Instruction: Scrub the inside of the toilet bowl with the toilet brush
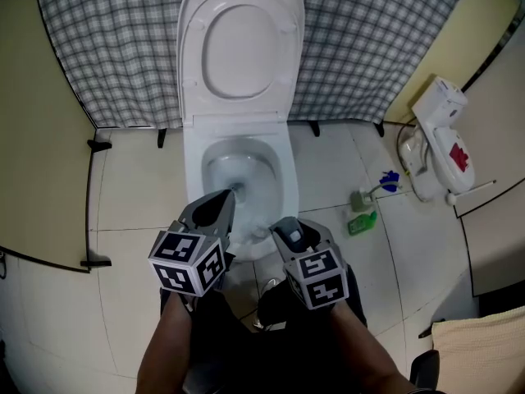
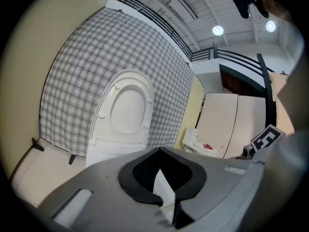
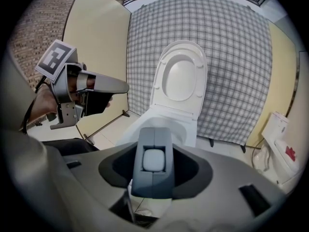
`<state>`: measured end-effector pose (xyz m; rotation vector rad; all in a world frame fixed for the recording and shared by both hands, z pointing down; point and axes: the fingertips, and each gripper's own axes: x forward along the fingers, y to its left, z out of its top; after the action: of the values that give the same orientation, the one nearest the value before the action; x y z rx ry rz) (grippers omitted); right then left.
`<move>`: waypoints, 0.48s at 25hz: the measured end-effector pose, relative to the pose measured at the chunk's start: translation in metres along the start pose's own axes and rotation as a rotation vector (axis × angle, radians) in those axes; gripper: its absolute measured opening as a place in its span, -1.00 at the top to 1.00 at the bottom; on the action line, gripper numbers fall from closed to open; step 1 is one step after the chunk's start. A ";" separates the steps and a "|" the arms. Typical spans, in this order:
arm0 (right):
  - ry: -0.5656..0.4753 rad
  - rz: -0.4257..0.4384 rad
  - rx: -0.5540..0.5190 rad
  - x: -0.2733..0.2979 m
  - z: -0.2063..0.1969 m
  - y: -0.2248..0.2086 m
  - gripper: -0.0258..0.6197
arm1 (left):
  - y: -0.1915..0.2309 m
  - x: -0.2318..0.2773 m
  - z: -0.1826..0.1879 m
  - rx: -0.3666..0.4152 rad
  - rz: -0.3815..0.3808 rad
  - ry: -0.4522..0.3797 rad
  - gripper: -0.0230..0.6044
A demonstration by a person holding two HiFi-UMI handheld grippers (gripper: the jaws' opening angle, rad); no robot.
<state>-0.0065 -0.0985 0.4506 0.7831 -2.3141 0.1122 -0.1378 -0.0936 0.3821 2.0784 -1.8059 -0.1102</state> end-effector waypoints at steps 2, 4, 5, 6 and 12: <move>-0.017 -0.001 0.000 0.004 0.003 -0.004 0.28 | 0.002 0.002 -0.003 0.000 0.003 0.006 0.90; -0.044 -0.007 -0.001 0.012 0.010 -0.011 0.28 | 0.006 0.005 -0.005 0.008 0.006 0.013 0.90; -0.062 -0.011 -0.001 0.018 0.015 -0.015 0.28 | 0.009 0.008 -0.005 0.010 0.009 0.015 0.90; -0.081 -0.014 -0.001 0.024 0.021 -0.019 0.28 | 0.012 0.011 -0.006 0.010 0.012 0.017 0.90; -0.169 -0.025 -0.007 0.069 0.065 -0.041 0.28 | 0.028 0.028 -0.017 -0.002 0.028 0.044 0.90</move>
<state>-0.0618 -0.1852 0.4390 0.8459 -2.4608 0.0284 -0.1544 -0.1200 0.4122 2.0381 -1.8072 -0.0582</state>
